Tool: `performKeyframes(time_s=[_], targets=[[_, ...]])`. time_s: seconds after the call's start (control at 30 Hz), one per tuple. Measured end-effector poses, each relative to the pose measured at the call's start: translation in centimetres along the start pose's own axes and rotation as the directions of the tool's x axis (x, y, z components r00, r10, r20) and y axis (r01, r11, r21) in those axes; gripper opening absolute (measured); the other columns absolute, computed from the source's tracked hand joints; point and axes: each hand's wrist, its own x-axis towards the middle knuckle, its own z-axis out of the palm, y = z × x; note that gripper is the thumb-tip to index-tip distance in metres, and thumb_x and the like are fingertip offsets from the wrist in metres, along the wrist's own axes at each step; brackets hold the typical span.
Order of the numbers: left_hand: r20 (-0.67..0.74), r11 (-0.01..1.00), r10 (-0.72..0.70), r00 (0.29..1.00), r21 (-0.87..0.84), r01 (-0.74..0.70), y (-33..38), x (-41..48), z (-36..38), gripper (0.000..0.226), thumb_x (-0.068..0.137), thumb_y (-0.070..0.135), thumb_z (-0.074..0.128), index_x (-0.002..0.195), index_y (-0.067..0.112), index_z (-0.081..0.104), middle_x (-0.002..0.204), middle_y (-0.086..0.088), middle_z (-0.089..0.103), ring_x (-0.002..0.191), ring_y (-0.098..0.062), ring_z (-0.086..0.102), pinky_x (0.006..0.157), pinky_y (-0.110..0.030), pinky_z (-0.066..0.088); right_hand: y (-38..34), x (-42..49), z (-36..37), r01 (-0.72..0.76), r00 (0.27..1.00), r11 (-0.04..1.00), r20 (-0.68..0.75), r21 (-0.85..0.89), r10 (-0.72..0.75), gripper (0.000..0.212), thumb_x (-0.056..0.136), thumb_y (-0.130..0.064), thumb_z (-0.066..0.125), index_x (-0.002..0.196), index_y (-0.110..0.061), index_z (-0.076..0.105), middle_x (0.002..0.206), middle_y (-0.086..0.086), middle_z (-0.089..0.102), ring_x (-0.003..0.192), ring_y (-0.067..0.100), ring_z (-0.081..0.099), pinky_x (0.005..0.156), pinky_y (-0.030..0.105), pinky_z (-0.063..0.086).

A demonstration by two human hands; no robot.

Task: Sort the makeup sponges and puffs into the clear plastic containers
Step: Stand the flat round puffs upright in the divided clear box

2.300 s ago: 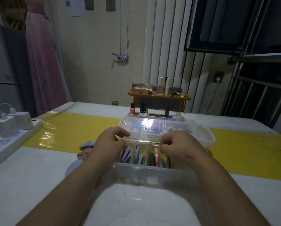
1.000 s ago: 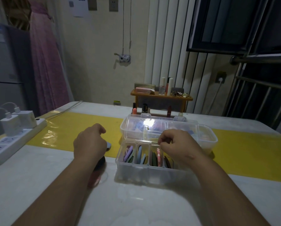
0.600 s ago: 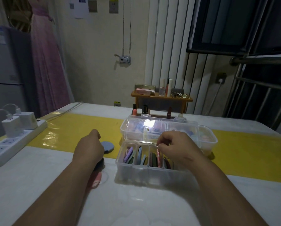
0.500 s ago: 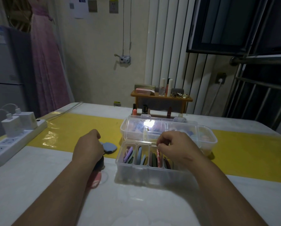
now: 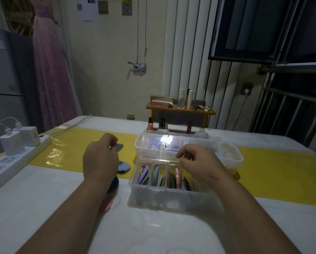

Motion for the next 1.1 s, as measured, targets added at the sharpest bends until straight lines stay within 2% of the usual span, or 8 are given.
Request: performKeyframes(time_s=[0.17,0.37,0.43,0.53,0.67,0.8,0.9,1.1], targets=[[0.011,0.952,0.036,0.999,-0.305,-0.031,1.3,-0.7,-0.3,0.013,0.090,0.009,0.062,0.081,0.016,0.056,0.075,0.003,0.061,0.072,-0.018,0.058,0.062,-0.029,0.043,-0.1,0.0,-0.1,0.026,0.998,0.996,-0.057,0.081,-0.021,0.016,0.093,-0.014,0.059,0.102,-0.027,0.063,0.087,-0.008,0.060,0.078,0.011,0.056,0.066,0.021,0.044],[0.272,0.812,0.064,0.960,-0.573,0.109,2.7,-1.7,0.3,0.019,0.088,-0.004,0.062,0.081,0.014,0.065,0.071,0.005,0.067,0.064,-0.014,0.065,0.064,-0.026,0.053,-0.5,-0.2,0.0,0.072,0.997,0.986,-0.042,0.148,-0.067,0.021,0.093,-0.013,0.059,0.105,-0.029,0.061,0.098,-0.014,0.060,0.067,0.006,0.055,0.060,0.020,0.048],[0.353,0.778,0.090,0.931,-0.609,0.156,3.2,-2.0,0.5,0.019,0.088,-0.005,0.063,0.083,0.013,0.066,0.073,0.004,0.068,0.066,-0.014,0.068,0.065,-0.025,0.056,-0.8,-0.3,0.0,0.060,0.998,0.982,-0.002,0.177,-0.061,0.026,0.094,-0.011,0.058,0.109,-0.032,0.060,0.090,-0.012,0.058,0.063,0.003,0.055,0.056,0.015,0.047],[0.413,0.754,0.115,0.903,-0.628,0.192,3.5,-2.3,0.6,0.023,0.087,-0.005,0.066,0.082,0.017,0.068,0.076,0.003,0.069,0.071,-0.015,0.068,0.066,-0.024,0.056,-0.9,-0.4,0.2,0.045,0.998,0.981,0.038,0.187,-0.053,0.034,0.093,-0.011,0.057,0.108,-0.041,0.060,0.086,-0.002,0.061,0.070,0.011,0.057,0.060,0.018,0.055],[0.427,0.717,0.139,0.893,-0.666,0.207,3.9,-2.4,0.4,0.026,0.085,-0.003,0.070,0.078,0.022,0.071,0.080,0.003,0.070,0.078,-0.008,0.065,0.066,-0.020,0.053,-1.0,-0.4,0.4,0.077,0.995,0.973,0.046,0.218,-0.089,0.021,0.094,-0.013,0.059,0.101,-0.032,0.066,0.101,-0.012,0.063,0.083,0.009,0.062,0.062,0.015,0.052],[0.470,0.736,0.131,0.873,-0.636,0.232,3.7,-2.4,0.3,0.018,0.088,0.007,0.070,0.087,0.025,0.072,0.088,-0.008,0.063,0.070,-0.008,0.061,0.061,-0.018,0.052,-0.9,-0.4,-0.2,0.150,0.986,0.954,-0.106,0.258,-0.126,0.015,0.091,-0.009,0.061,0.090,-0.023,0.068,0.084,-0.007,0.063,0.074,0.007,0.058,0.064,0.018,0.052],[0.436,0.769,0.087,0.895,-0.601,0.218,3.4,-2.2,0.5,0.017,0.087,0.005,0.069,0.085,0.022,0.072,0.084,-0.001,0.063,0.068,-0.003,0.054,0.061,-0.010,0.046,-0.6,-0.2,-0.8,0.172,0.971,0.945,-0.207,0.278,-0.116,0.020,0.087,-0.002,0.058,0.078,-0.019,0.065,0.075,-0.003,0.059,0.071,0.005,0.055,0.063,0.017,0.049],[0.425,0.827,-0.015,0.905,-0.504,0.251,3.2,-2.0,1.0,0.020,0.086,0.002,0.068,0.080,0.020,0.070,0.078,-0.002,0.065,0.050,0.002,0.050,0.049,-0.011,0.040,0.4,0.3,-1.0,0.134,0.967,0.979,-0.238,0.154,-0.095,0.018,0.081,-0.015,0.054,0.065,-0.007,0.058,0.062,0.004,0.052,0.059,0.006,0.048,0.055,0.026,0.041]])
